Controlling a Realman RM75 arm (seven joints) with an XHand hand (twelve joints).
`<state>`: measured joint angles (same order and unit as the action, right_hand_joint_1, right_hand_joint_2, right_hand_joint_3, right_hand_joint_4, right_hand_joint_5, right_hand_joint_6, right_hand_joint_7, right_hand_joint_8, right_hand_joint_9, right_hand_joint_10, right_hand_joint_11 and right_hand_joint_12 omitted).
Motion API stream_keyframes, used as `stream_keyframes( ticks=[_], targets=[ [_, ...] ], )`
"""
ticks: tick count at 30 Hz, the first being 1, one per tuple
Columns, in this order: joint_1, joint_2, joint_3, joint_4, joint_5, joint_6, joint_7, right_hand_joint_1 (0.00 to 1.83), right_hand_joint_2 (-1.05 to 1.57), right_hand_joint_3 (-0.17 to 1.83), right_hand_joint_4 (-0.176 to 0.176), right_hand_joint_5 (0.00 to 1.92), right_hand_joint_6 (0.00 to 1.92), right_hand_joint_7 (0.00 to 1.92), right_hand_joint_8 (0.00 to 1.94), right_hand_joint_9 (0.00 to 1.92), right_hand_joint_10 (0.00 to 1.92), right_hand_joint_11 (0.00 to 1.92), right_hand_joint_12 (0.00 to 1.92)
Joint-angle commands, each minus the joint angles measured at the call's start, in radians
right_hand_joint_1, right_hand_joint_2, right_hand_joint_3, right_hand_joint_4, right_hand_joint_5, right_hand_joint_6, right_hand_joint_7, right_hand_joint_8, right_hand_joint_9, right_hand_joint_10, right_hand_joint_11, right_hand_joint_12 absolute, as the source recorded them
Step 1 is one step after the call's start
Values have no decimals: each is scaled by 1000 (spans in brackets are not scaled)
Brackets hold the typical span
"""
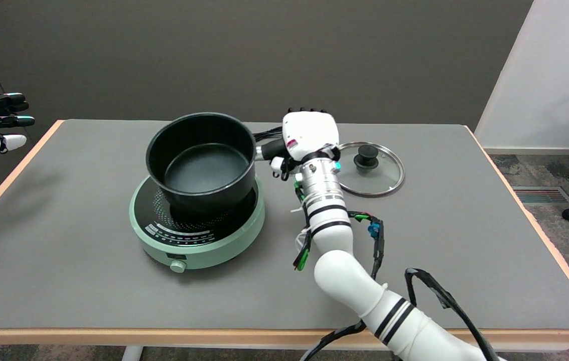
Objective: Pick up the soup pot.
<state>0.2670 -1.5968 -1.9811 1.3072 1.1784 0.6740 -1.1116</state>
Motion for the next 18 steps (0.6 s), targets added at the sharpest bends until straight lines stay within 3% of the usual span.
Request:
stream_keyframes(
  ticks=[1, 10, 18],
  targets=[
    [-27, 215, 50, 203, 241, -57, -3, 996, 878, 830, -79, 1481, 1481, 1481, 1481, 1481, 1481, 1481, 1481],
    [-120, 384, 208, 272, 467, -156, -3, 1003, 861, 848, -79, 1475, 1475, 1475, 1475, 1475, 1475, 1475, 1475],
    [-313, 435, 440, 353, 514, -277, 4, 1004, 860, 852, -79, 1478, 1478, 1478, 1478, 1478, 1478, 1478, 1478]
  ],
)
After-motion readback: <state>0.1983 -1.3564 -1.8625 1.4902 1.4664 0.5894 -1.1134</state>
